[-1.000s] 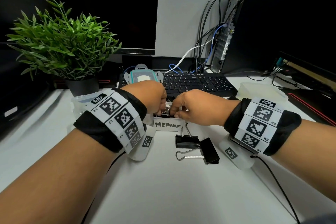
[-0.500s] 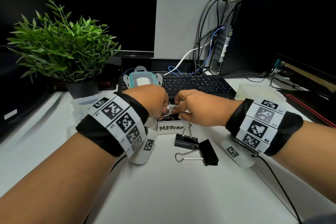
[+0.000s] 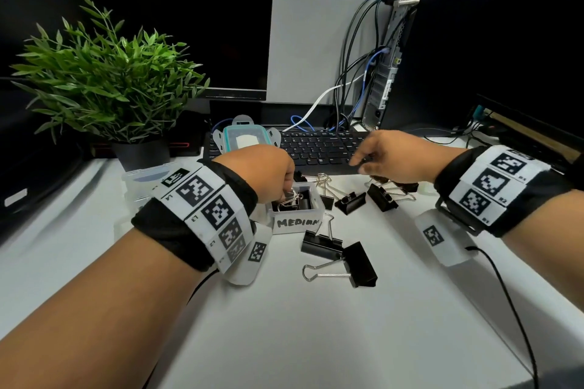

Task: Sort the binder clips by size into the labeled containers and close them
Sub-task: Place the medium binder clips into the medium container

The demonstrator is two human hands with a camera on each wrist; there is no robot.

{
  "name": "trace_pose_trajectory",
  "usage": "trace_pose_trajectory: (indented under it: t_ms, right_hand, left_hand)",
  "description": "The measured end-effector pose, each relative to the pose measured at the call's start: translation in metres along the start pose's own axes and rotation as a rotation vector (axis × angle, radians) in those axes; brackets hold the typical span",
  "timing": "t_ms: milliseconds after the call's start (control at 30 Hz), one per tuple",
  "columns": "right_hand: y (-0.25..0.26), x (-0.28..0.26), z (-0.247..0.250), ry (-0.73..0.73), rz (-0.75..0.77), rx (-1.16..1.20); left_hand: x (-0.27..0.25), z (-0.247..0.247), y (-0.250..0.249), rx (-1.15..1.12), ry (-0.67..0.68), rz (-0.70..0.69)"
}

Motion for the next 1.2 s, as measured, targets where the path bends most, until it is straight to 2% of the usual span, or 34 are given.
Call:
trace_pose_trajectory:
  t_ms: [200,267,533,867,1200]
  right_hand:
    - [-0.068,0.001,-0.016,0.098,-0.221,-0.179]
    - [-0.078,-0.001,-0.023,0.111,-0.246,-0.186]
    - [-0.075,0.007,-0.037,0.134,-0.186,-0.144]
    - [-0.059,0.01,-0.048,0.175,-0.122,-0.133]
    - [-0.042,0.0,-0.05,0.206,-0.082,-0.015]
  left_hand:
    - [0.001,0.001,0.003,-0.007,-0.035,0.023]
    - [0.001,0.001,0.005,0.0,-0.03,0.029]
    - [-0.001,-0.001,0.007,0.026,0.016,0.066]
    - [-0.006,-0.008,0.006,0.054,0.17,0.113]
    - [-0.007,-0.01,-0.002,0.073,0.182,0.036]
Point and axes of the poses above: each hand's wrist, its own x-axis towards the middle knuckle, its own z-axis out of the back of the hand, y = z × x, the point moved 7 cm from there along x, towards the middle knuckle, and after that the axes turned 7 degrees about -y, right-handed, at the moved point
